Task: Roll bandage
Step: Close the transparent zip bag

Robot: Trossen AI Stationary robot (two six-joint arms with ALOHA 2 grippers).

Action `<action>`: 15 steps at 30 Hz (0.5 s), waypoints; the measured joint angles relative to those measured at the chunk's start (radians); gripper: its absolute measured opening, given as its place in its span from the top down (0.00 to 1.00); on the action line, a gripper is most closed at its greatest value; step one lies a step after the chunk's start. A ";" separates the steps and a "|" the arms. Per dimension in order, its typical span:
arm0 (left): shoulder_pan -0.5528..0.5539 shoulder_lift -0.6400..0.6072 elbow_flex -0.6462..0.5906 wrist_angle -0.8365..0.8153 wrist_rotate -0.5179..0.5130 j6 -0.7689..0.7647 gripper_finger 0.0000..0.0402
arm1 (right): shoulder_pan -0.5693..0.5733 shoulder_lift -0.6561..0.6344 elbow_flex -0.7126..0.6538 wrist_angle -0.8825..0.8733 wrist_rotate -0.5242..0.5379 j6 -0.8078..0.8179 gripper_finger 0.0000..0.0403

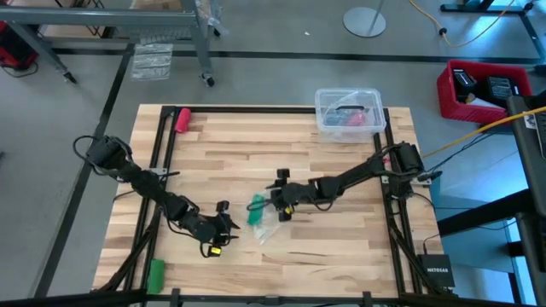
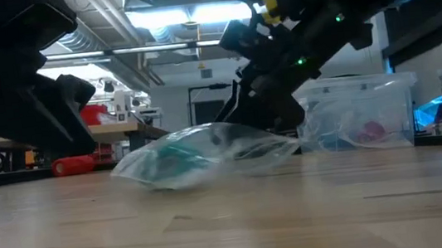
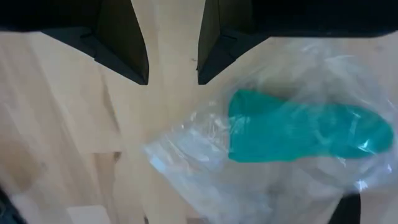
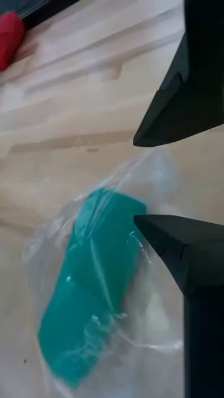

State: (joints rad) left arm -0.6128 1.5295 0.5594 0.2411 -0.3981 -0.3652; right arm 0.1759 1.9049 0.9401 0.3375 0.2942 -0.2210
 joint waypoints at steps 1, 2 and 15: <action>0.000 0.000 0.000 0.001 -0.013 0.009 0.68 | -0.010 0.000 0.000 -0.005 -0.011 0.000 0.52; 0.000 0.000 0.000 0.002 -0.025 0.023 0.68 | -0.018 0.000 0.000 -0.005 -0.025 0.001 0.52; 0.080 0.105 0.205 -0.113 -0.079 0.406 0.68 | -0.019 -0.120 0.000 -0.229 -0.044 0.038 0.52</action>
State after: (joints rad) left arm -0.5325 1.6348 0.7640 0.1284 -0.4771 0.0406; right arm 0.1566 1.7852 0.9398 0.1083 0.2504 -0.1829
